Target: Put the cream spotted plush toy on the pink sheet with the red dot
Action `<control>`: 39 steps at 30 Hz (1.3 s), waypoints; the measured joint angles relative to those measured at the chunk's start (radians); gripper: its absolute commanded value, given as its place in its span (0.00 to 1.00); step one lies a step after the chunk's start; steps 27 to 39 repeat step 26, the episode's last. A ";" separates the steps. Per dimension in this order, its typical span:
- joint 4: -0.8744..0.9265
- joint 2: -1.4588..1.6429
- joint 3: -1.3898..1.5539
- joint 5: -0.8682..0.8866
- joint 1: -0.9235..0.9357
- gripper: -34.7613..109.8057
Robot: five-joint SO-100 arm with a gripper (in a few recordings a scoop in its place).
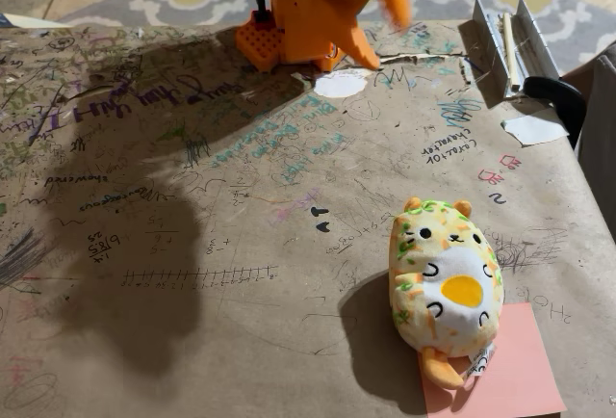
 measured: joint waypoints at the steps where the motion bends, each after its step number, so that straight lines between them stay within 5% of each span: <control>1: 0.021 0.000 0.000 0.037 0.008 0.24; 11: 0.242 0.000 0.000 0.449 0.124 0.24; 39: 0.290 0.000 0.000 0.499 0.216 0.24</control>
